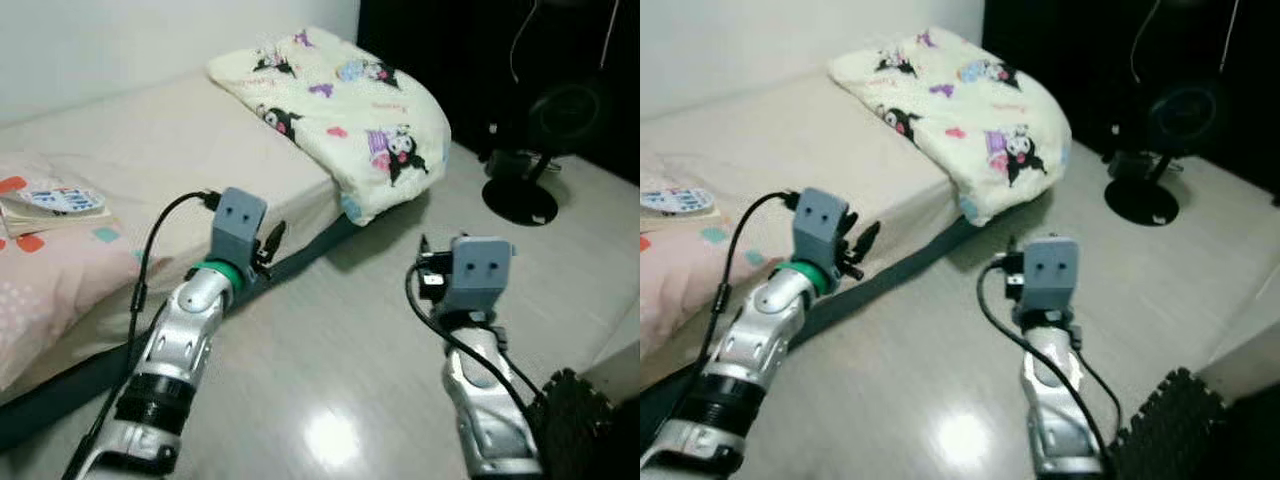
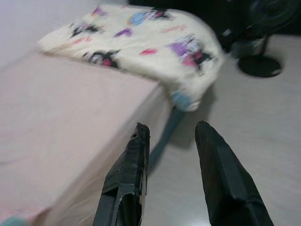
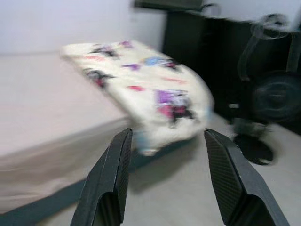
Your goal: Clean up the room
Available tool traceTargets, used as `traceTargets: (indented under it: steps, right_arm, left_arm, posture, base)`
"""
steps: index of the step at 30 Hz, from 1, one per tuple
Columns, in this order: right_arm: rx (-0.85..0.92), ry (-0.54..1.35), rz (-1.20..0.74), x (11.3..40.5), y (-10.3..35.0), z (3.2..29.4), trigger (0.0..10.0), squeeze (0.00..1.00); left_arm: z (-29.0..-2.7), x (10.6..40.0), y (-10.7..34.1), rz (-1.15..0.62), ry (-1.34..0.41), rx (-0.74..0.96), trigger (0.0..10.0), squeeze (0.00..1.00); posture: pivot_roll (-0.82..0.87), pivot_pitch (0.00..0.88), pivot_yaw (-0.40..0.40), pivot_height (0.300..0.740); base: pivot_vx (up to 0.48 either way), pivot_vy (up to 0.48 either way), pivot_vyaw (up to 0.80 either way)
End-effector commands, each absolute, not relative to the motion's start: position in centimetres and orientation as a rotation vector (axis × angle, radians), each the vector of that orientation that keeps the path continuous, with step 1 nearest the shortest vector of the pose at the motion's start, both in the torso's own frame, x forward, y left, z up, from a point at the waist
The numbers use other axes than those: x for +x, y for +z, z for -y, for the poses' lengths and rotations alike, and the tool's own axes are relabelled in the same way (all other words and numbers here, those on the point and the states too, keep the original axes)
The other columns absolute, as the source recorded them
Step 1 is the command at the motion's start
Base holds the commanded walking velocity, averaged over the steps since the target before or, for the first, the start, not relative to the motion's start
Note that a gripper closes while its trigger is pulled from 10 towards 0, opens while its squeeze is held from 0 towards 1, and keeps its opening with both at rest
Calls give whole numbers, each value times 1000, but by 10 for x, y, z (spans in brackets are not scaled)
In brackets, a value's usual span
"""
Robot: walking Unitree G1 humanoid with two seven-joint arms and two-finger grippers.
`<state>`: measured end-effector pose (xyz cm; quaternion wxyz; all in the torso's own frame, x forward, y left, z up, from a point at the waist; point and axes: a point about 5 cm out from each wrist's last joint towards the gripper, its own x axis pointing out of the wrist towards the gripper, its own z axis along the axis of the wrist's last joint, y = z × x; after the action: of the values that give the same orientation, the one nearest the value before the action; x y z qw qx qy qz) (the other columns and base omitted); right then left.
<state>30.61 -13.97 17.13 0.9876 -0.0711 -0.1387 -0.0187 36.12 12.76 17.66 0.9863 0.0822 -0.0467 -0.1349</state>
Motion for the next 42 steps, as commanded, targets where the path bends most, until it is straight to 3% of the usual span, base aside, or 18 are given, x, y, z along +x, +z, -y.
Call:
traceTargets:
  steps: [1, 10, 30, 42]
  right_arm:
    - [-152, -43, 259, 306, 165, 143, 10000, 0]
    - [-146, -10, 267, 312, 168, 136, 10000, 0]
    - [-139, 43, 276, 319, 169, 128, 10000, 0]
    - [-123, 10, 279, 322, 169, 132, 10000, 0]
  left_arm:
    - [-126, 359, 169, 76, -270, 166, 10000, 0]
    - [-134, 360, 171, 85, -221, 170, 10000, 0]
    - [-157, 353, 168, 84, -74, 165, 10000, 0]
    - [-162, 354, 169, 83, -56, 174, 10000, 0]
  posture:
    - [-117, 99, 100, 721]
    - [-105, 94, 93, 721]
    - [-54, 92, 56, 721]
    - [-46, 97, 57, 721]
  base:
    - [382, 0, 0]
    - [383, 0, 99]
    - [383, 0, 716]
    - [401, 0, 0]
